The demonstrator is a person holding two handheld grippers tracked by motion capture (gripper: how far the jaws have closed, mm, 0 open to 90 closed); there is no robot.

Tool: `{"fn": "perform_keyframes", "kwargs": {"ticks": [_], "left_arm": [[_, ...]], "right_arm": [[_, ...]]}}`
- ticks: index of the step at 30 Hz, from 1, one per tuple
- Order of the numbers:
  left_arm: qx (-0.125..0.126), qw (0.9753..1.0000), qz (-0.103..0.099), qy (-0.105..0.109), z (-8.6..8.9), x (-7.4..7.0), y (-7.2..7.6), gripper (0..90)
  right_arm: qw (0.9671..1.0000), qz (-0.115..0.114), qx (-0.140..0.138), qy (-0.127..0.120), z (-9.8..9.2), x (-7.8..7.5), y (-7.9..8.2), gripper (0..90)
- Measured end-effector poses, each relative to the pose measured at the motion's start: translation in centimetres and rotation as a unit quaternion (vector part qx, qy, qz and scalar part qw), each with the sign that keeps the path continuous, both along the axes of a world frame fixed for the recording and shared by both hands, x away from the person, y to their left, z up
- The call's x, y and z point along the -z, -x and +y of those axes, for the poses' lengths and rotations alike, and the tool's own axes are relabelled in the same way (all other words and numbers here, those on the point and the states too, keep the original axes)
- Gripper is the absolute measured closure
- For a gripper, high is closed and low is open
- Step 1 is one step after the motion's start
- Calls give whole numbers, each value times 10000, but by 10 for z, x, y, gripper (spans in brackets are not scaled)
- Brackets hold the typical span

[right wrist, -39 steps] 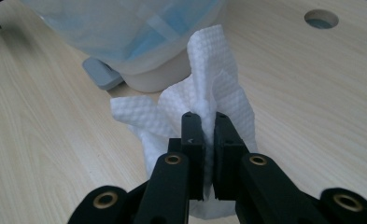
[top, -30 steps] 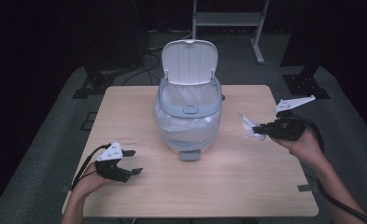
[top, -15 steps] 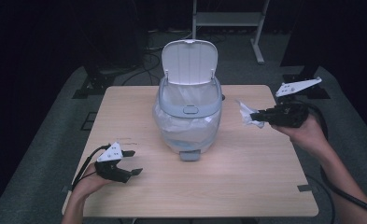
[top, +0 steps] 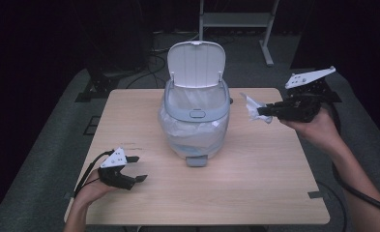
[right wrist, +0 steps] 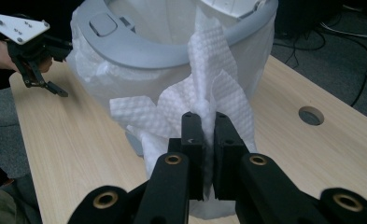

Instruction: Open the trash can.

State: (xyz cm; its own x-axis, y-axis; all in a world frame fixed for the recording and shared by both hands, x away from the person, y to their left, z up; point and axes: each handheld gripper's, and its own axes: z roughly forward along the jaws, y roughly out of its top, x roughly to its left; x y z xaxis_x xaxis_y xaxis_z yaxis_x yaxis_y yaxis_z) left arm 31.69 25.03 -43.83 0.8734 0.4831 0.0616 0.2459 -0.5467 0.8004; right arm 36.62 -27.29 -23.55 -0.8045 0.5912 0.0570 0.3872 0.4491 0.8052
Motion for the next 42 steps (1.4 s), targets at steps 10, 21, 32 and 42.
{"fn": "perform_keyframes", "kwargs": {"ticks": [10,21,32,42], "left_arm": [[-3,10000,-3,-29,0,1,0,224],[-2,10000,-33,-41,1,0,1,224],[-21,10000,-29,-55,3,1,1,225],[-11,9999,-22,-107,3,2,0,225]], "right_arm": [[9999,-43,-124,-2,11,-18,-6,849],[9993,-111,-318,136,30,-34,-11,849],[9988,-161,-460,87,44,-47,-15,848],[9983,-173,-562,54,55,-51,-21,849]]}}
